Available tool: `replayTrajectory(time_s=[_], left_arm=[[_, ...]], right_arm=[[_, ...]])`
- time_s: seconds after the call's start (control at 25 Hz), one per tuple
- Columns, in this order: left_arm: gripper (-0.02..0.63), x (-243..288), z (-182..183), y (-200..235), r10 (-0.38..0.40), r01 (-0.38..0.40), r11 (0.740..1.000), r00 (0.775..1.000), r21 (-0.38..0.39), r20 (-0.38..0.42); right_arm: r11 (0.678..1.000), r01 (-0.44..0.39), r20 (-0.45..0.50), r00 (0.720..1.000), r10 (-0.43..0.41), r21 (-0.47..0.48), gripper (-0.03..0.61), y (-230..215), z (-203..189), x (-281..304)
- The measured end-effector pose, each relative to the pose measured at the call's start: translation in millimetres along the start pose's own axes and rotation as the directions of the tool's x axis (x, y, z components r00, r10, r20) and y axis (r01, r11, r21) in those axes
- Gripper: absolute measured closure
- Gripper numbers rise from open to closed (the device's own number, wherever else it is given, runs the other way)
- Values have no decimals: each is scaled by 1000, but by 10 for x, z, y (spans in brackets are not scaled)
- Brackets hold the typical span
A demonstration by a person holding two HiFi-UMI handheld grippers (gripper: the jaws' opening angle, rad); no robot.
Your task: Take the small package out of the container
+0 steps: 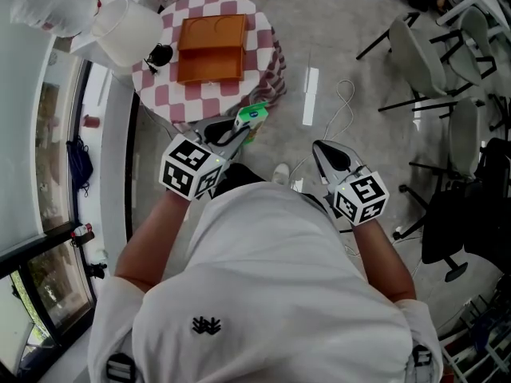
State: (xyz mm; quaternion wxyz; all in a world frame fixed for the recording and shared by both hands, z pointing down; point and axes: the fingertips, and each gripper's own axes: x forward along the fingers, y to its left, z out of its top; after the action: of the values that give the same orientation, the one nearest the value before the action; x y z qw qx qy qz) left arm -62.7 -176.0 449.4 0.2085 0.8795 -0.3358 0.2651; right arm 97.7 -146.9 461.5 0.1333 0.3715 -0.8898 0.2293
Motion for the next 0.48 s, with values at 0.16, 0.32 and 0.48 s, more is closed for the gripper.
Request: replayTrajectory(time_s=[0.16,0.32,0.48], left_arm=[[460,0,1,-1,5,-5,1000,1000,1,-1],[460,20,-4,-14,8,-8,1000,1000,11,-8],[460,40,-6,-25,6,-6,1000,1000,13,-13]], right_arm=[[1000,-2,1,1000,2,-3,578,6,3,-13],[1000,4,4,1000,-4,6,578,-28,-13,-29],[1000,2,7,1000,-2,4,578,-27,-12,-42]])
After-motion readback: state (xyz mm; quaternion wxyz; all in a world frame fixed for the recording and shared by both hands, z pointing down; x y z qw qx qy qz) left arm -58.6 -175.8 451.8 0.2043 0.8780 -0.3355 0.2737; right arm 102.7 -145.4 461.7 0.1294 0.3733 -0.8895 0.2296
